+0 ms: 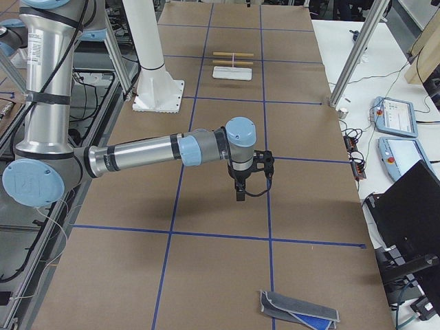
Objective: Hang towel on rack
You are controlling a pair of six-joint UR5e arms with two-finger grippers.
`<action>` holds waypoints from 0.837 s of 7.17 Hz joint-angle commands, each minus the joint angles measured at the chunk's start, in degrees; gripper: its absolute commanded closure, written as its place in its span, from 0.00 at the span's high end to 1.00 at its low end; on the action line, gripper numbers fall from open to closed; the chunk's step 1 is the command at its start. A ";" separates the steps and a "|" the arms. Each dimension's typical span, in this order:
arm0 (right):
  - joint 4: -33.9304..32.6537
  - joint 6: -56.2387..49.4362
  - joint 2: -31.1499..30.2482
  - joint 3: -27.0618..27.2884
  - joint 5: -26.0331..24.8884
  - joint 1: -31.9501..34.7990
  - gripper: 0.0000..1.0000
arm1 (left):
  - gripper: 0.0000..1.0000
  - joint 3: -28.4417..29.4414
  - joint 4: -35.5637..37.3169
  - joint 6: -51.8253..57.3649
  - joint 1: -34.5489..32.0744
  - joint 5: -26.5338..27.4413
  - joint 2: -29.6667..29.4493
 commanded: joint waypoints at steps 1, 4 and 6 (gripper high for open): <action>0.17 0.06 0.36 -0.15 -0.13 0.00 1.00 | 0.99 -0.36 -1.34 0.04 0.20 -2.22 1.06; 0.17 -0.03 -0.08 0.02 0.13 0.00 1.00 | 0.99 3.32 -4.15 -0.92 0.20 -4.70 0.89; 0.17 0.67 -0.07 0.98 0.31 -0.09 1.00 | 0.99 3.33 -4.16 -3.04 0.37 -4.53 0.71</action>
